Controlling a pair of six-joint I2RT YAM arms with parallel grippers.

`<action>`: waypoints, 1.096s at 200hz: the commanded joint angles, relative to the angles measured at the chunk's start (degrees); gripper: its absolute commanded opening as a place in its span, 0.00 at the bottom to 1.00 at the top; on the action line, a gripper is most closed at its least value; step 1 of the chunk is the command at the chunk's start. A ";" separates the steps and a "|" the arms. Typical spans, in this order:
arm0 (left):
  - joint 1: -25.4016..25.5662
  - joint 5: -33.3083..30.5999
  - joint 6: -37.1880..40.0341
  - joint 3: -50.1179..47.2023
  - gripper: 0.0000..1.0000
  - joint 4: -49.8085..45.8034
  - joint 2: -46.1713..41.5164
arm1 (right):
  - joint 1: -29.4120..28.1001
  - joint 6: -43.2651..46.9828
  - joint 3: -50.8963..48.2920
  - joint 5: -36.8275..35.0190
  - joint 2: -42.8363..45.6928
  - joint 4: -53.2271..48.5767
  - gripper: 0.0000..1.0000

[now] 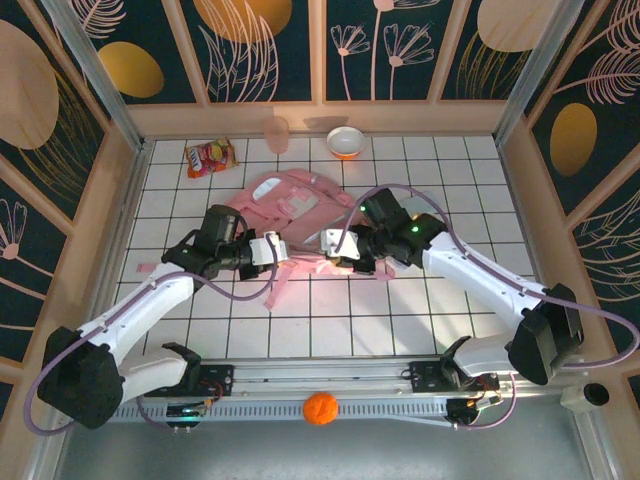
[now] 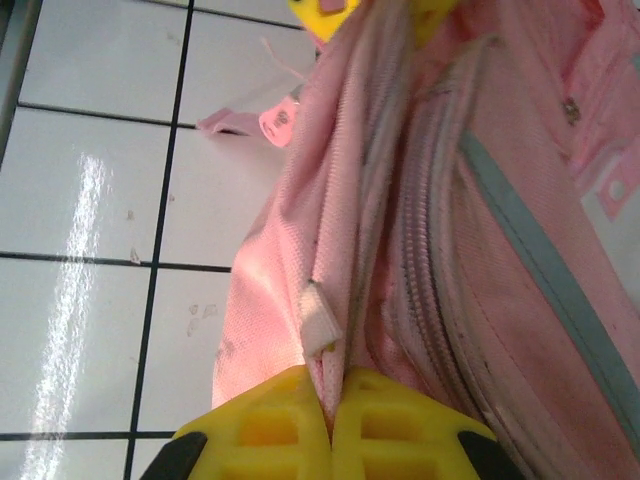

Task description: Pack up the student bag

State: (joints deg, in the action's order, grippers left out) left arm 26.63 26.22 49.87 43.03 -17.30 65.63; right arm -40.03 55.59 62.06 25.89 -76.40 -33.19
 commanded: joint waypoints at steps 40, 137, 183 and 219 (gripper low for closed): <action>0.26 10.76 -23.56 -6.68 0.00 3.75 -8.92 | 4.64 -22.78 -6.86 1.50 4.63 21.41 0.27; 0.26 9.52 -44.83 -7.79 0.00 9.02 -3.81 | -9.40 -78.90 4.78 -36.25 11.22 -2.01 0.56; 0.22 9.75 -48.12 -6.11 0.00 8.18 -1.71 | -25.76 -103.55 2.33 -47.10 8.05 1.79 0.42; 0.22 11.88 -50.01 -3.17 0.00 6.13 0.58 | -31.73 -113.09 1.80 -54.05 1.85 3.50 0.41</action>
State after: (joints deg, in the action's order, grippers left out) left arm 27.03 33.19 5.45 36.25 -10.50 65.14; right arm -70.04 -45.50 65.25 -19.79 -71.37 -30.87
